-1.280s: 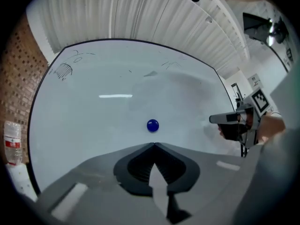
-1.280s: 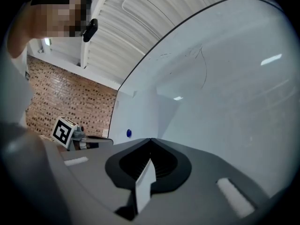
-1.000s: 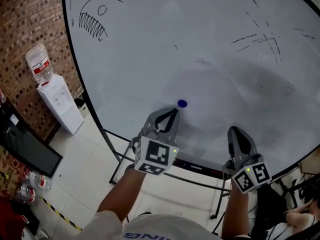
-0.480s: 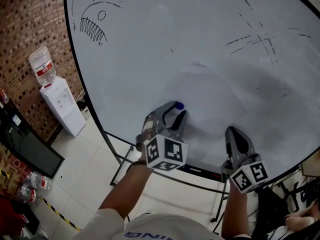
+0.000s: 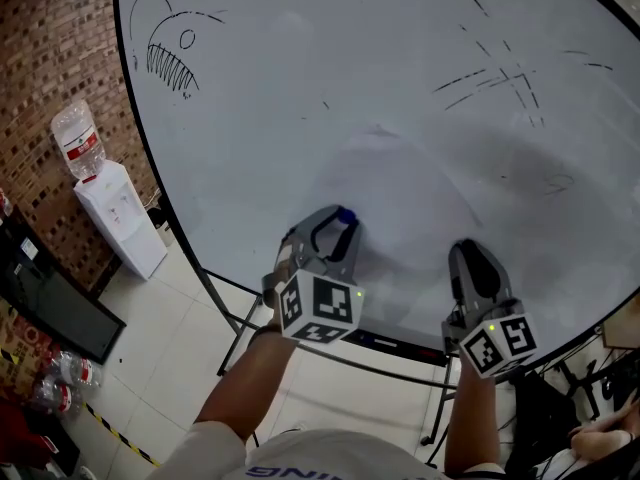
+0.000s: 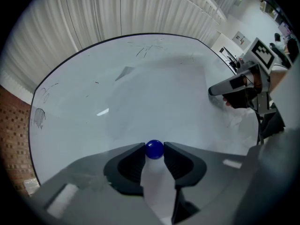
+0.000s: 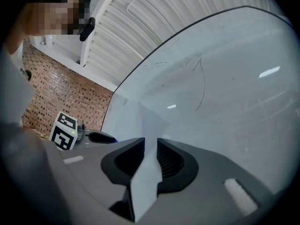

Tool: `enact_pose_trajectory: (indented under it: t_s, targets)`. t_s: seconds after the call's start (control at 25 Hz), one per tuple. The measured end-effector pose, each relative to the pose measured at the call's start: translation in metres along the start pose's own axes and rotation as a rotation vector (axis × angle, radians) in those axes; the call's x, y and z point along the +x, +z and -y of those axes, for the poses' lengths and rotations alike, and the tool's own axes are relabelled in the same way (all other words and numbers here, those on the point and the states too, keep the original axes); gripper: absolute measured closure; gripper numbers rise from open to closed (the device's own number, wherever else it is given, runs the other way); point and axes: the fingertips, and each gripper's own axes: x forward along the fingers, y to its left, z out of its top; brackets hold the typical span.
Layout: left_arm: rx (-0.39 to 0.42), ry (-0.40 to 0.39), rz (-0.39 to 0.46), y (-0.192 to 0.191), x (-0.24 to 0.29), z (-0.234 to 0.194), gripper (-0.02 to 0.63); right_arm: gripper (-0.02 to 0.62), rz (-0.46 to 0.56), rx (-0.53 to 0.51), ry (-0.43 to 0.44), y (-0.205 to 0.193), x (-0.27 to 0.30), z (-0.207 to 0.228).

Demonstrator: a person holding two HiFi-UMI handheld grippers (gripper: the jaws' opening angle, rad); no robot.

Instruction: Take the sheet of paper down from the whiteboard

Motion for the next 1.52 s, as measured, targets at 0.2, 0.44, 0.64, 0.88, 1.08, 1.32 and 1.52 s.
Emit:
enact_pose_trajectory:
  t_s: [0.2,0.44,0.64,0.88,1.08,1.32,1.52]
  targets:
    - [-0.001,-0.009,0.004,0.0,0.0,0.0,0.471,0.449,0.0,-0.013,0.055,0.001,0.011,-0.013]
    - [-0.006,-0.01,0.01,0.0,0.0,0.0,0.471,0.497,0.016,-0.053,0.07,0.005,0.025,-0.02]
    - [-0.019,-0.026,0.018,0.0,0.0,0.001,0.471,0.588,0.011,-0.072,0.056,0.005,0.025,-0.018]
    - [-0.074,-0.051,0.023,-0.004,-0.007,0.001,0.471,0.588,0.007,-0.079,0.063,0.006,0.018,-0.021]
    - [-0.166,-0.076,0.032,-0.012,-0.026,0.004,0.471,0.588,-0.024,-0.082,0.054,-0.003,0.001,-0.016]
    - [-0.285,-0.095,0.017,-0.037,-0.053,0.008,0.471,0.588,-0.098,-0.068,0.028,-0.034,-0.028,-0.007]
    - [-0.403,-0.089,-0.025,-0.07,-0.072,0.015,0.471,0.588,-0.157,-0.043,-0.01,-0.064,-0.057,0.002]
